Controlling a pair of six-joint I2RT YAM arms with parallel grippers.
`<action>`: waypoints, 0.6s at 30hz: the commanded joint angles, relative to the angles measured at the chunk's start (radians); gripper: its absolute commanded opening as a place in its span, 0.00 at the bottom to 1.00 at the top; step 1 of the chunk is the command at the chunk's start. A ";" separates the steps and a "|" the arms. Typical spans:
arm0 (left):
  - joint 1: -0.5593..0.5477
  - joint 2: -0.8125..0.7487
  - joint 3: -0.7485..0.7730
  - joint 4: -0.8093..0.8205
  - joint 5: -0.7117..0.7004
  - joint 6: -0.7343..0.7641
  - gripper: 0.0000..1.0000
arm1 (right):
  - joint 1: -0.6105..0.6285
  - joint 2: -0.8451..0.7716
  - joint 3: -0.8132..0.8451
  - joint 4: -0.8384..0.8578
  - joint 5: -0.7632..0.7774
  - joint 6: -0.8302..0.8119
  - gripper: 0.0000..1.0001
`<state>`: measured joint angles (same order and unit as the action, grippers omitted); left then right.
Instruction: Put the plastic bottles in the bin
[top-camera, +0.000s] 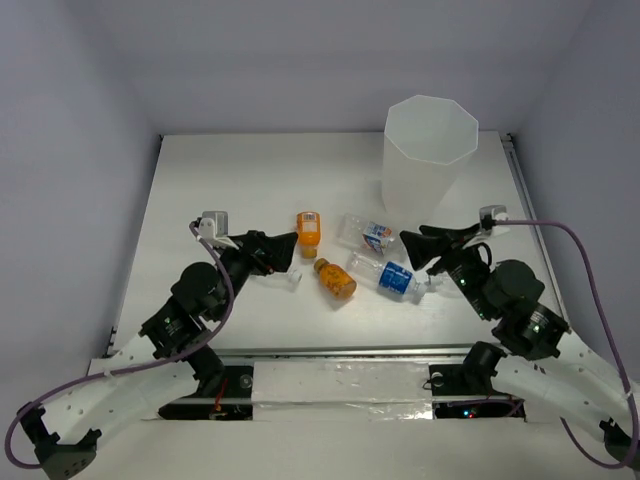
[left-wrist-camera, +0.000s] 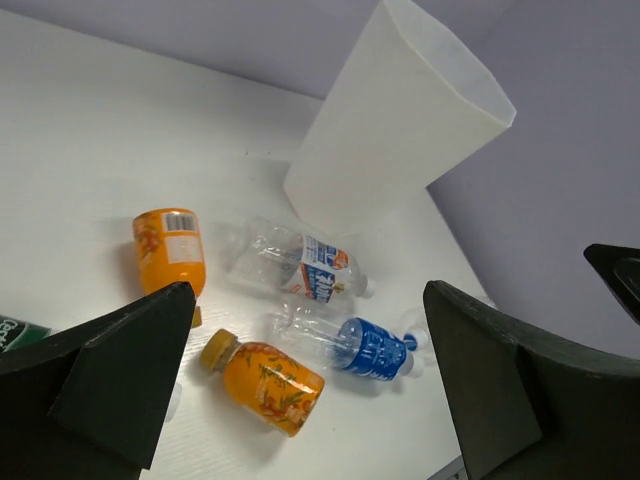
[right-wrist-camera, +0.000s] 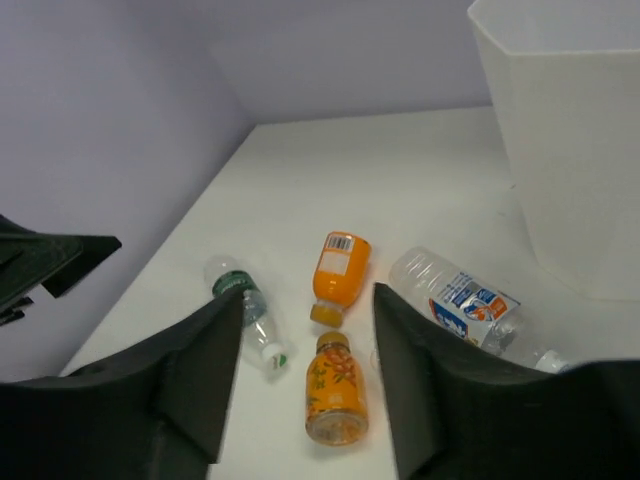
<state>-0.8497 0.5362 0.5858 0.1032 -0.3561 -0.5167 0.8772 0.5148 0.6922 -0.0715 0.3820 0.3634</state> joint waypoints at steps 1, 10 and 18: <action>0.000 -0.005 0.029 -0.013 -0.037 0.006 0.99 | -0.003 0.057 0.015 0.062 -0.080 -0.001 0.55; 0.000 -0.140 -0.021 -0.020 -0.118 -0.016 0.98 | -0.003 0.263 0.090 0.134 -0.167 -0.024 0.00; 0.000 -0.117 -0.038 -0.143 -0.182 -0.115 0.00 | -0.003 0.712 0.300 0.106 -0.193 -0.006 0.00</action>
<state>-0.8497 0.3977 0.5632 0.0086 -0.4965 -0.5797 0.8764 1.1038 0.8845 0.0223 0.2119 0.3561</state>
